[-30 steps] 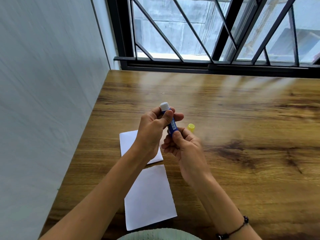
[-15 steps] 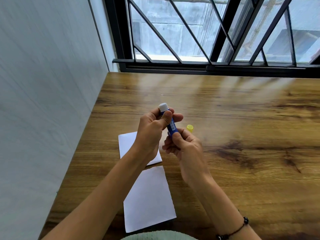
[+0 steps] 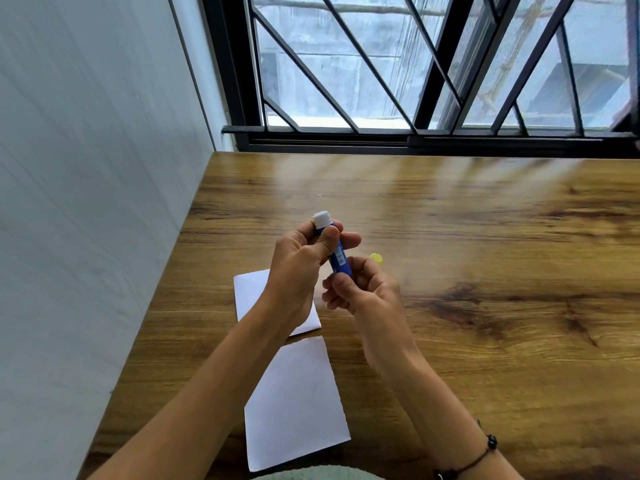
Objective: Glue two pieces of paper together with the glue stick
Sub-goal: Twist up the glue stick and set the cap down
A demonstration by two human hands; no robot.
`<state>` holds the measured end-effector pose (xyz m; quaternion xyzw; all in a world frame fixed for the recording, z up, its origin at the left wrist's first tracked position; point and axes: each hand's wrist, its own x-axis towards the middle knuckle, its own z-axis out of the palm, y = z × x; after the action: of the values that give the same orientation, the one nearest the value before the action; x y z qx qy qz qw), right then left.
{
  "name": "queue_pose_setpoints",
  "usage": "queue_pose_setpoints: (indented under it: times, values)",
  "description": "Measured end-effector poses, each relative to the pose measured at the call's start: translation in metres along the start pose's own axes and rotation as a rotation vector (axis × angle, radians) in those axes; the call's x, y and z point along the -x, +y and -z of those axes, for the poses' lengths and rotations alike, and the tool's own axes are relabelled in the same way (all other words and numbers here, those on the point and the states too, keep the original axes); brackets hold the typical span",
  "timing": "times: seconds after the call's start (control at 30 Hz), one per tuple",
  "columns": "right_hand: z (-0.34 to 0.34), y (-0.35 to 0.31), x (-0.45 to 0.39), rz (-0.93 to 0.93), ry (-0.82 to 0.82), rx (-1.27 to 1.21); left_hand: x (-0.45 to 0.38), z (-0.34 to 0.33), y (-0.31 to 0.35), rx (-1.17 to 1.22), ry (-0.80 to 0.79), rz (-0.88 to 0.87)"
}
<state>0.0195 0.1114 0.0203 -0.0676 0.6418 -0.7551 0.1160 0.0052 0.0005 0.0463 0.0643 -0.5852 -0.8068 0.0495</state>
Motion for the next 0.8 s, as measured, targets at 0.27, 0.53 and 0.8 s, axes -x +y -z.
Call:
queue_pose_setpoints:
  times: [0.27,0.53,0.8]
  values:
    - [-0.0033,-0.0014,0.0014,-0.027,-0.047,0.052,0.0003,0.0018,0.0019,-0.009,0.019,-0.001]
    - [-0.0016,0.0002,0.0010,0.002,-0.035,-0.026,0.0017,-0.0002,0.0019,0.004,0.005,-0.013]
    - [-0.0021,0.0017,0.0015,0.020,-0.017,0.076,0.0019,0.0016,0.0002,0.012,0.013,0.008]
